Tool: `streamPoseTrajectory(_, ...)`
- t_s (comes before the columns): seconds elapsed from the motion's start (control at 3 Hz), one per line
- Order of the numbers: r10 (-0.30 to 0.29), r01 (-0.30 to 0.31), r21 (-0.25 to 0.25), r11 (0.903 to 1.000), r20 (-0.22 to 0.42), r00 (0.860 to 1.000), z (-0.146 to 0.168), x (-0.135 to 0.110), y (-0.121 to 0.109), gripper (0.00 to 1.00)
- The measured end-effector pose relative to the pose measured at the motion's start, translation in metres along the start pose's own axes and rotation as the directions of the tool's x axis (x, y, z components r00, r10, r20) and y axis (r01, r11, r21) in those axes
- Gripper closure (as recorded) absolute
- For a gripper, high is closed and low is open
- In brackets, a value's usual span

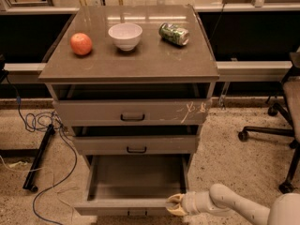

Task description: Open bottom drawer

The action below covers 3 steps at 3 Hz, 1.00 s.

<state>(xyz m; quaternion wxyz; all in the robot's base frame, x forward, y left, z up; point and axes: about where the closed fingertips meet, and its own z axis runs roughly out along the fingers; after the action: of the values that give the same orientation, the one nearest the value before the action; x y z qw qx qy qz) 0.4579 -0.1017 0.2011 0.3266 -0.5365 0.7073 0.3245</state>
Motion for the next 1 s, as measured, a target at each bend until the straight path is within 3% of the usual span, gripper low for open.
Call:
streamPoseTrajectory(0.67,0.000,0.000,0.000,1.0000,0.000,1.000,0.0001,0.0000,0.0000,0.15)
streamPoseTrajectory(1.0,0.000,0.000,0.000,1.0000,0.000,1.000,0.0001,0.0000,0.0001,0.00)
